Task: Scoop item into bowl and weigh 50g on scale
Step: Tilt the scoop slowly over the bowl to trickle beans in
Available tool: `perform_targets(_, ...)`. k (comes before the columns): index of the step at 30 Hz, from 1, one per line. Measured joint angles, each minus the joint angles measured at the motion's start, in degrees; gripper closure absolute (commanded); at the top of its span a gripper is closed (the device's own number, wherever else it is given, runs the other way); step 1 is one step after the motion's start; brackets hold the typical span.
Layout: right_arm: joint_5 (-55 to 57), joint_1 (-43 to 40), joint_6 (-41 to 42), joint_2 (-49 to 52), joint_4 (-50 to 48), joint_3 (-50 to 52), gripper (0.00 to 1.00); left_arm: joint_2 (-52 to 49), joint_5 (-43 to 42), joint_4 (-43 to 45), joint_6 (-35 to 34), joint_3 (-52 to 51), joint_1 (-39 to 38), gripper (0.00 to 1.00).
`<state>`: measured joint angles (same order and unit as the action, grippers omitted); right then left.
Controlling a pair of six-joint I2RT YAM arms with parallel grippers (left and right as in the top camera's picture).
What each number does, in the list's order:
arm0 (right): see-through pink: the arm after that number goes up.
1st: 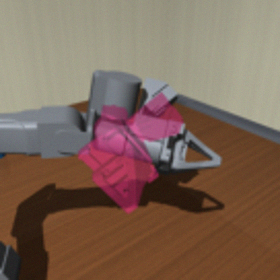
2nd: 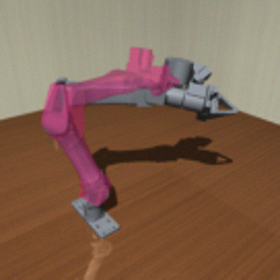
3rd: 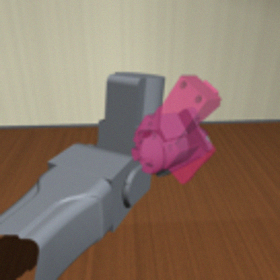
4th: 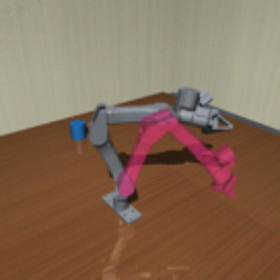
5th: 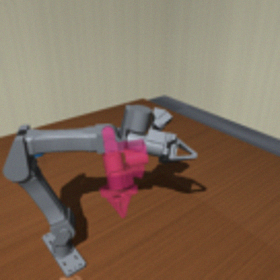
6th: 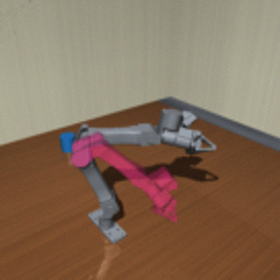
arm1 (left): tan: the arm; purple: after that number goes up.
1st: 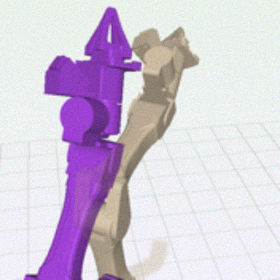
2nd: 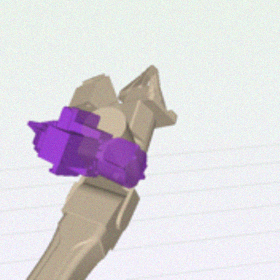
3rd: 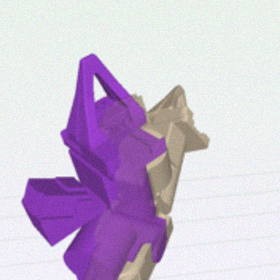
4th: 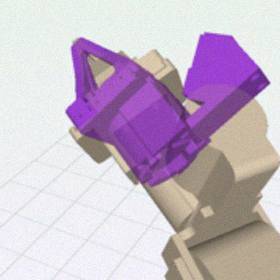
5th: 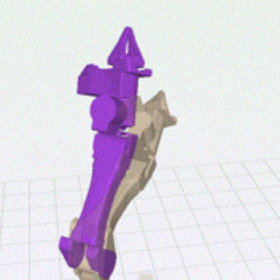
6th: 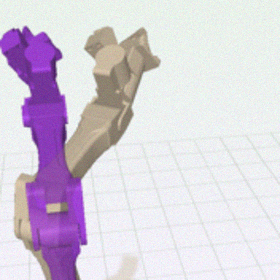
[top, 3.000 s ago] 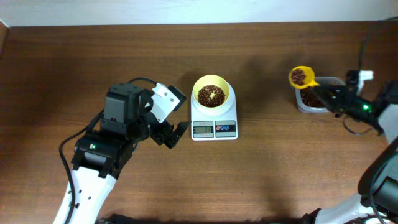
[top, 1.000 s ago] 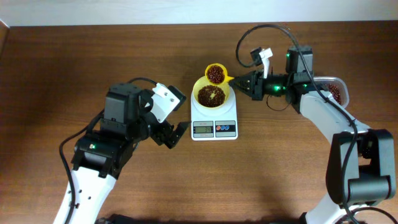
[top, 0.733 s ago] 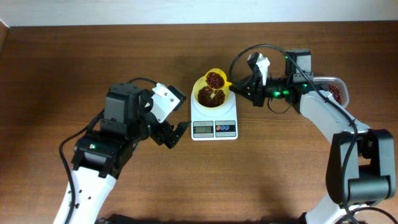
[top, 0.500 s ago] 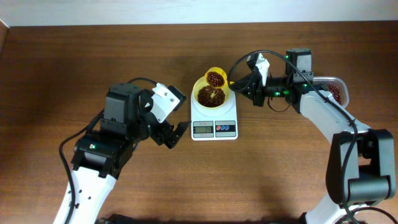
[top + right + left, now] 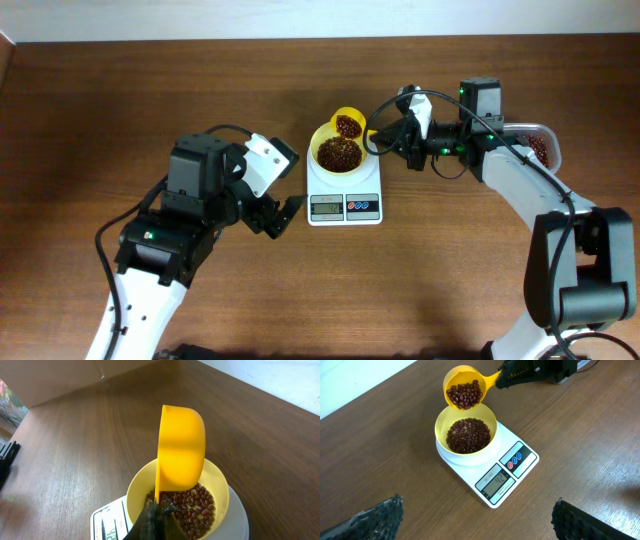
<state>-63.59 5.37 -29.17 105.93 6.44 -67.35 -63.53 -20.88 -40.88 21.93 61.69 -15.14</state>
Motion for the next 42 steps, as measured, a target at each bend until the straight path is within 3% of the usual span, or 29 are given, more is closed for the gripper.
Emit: perform_targets(42,2.58,-0.02,-0.79,0.00,-0.83,0.00,0.96,0.00,0.00,0.00,0.00,0.00,0.00,0.01)
